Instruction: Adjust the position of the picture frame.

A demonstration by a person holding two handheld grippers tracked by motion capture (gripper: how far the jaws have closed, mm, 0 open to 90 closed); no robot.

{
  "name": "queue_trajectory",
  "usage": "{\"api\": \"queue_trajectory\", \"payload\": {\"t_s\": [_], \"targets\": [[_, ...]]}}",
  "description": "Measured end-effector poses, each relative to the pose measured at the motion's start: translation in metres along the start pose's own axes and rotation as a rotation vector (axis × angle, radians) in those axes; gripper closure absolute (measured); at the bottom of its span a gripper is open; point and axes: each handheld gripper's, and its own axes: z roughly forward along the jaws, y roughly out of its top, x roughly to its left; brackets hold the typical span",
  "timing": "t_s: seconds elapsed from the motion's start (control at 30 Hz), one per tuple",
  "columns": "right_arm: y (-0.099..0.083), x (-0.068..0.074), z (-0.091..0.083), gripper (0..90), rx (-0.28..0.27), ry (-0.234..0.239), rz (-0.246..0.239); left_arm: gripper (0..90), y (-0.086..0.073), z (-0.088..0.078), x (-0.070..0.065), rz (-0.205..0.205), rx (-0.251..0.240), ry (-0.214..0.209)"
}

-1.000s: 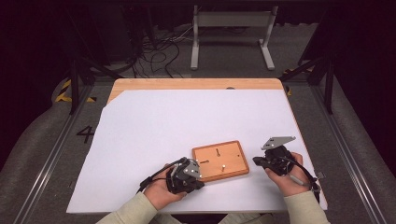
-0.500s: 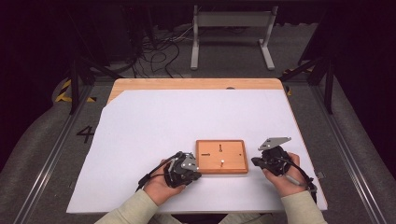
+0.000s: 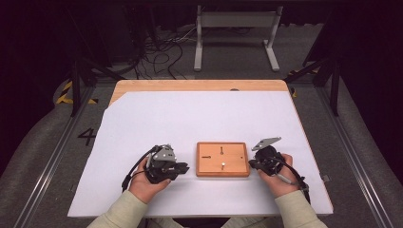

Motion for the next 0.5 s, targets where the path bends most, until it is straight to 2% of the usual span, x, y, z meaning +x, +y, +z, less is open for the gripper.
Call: {"api": "queue_trajectory", "payload": {"t_s": [0.03,0.07,0.2,0.23,0.37,0.5], "targets": [[0.008,0.008,0.006,90.0,0.006,-0.023,-0.038,80.2,-0.002,-0.003,0.001,-0.005,-0.007,0.008],[0.012,0.011,0.008,90.0,0.006,-0.025,-0.049,80.2,-0.002,-0.003,0.001,-0.005,-0.007,0.008],[0.022,0.018,0.016,90.0,-0.015,-0.025,-0.066,80.2,-0.004,-0.007,0.004,-0.015,-0.013,0.015],[0.027,0.02,0.021,90.0,-0.028,-0.044,-0.073,80.1,-0.005,-0.008,0.005,-0.019,-0.015,0.02],[0.03,0.021,0.024,90.0,-0.046,-0.046,-0.085,78.6,-0.006,-0.009,0.005,-0.019,-0.019,0.023],[0.026,0.014,0.016,90.0,-0.084,-0.03,-0.072,69.7,-0.005,-0.012,0.006,-0.032,-0.045,0.045]]}}
